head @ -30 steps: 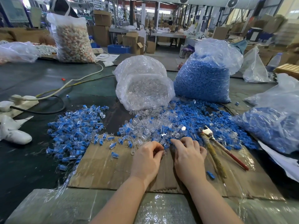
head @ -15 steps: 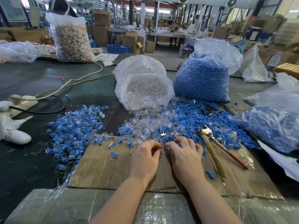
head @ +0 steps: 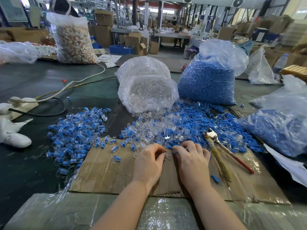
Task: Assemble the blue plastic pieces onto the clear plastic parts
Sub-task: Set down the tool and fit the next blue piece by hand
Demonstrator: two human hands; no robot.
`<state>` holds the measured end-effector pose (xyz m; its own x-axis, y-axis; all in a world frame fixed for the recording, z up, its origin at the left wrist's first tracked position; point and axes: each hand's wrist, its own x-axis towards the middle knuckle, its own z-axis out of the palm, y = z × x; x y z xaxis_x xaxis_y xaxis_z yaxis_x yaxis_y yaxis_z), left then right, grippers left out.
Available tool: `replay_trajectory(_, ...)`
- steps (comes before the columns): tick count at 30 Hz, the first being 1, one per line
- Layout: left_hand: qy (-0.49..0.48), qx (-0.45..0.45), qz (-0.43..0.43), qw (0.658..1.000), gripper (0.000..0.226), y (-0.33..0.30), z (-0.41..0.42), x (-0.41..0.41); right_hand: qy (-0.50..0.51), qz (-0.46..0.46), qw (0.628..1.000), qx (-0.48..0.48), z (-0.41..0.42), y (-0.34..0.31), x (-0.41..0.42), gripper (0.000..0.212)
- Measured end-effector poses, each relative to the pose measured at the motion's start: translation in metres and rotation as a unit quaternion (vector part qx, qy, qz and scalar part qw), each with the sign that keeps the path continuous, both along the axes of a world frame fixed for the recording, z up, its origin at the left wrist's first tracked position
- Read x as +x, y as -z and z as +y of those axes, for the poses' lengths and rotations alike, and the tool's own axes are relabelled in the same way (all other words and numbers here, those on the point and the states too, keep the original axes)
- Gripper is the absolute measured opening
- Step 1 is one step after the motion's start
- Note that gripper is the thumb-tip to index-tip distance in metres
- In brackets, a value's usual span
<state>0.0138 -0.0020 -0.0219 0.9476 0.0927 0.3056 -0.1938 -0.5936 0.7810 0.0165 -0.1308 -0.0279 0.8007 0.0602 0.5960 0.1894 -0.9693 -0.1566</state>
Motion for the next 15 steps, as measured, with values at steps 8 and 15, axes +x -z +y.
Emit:
replay_trajectory(8, 0.003, -0.001, 0.008, 1.0, 0.009, -0.0001, 0.0, -0.0005, 0.033, 0.031, 0.999, 0.012, 0.0013, -0.0011, -0.0002, 0.03)
replay_trajectory(15, 0.004, 0.0, 0.009, 1.0, 0.009, -0.0003, 0.0004, -0.0006, 0.024, 0.047, 0.999, 0.01, 0.0014, -0.0006, -0.0003, 0.017)
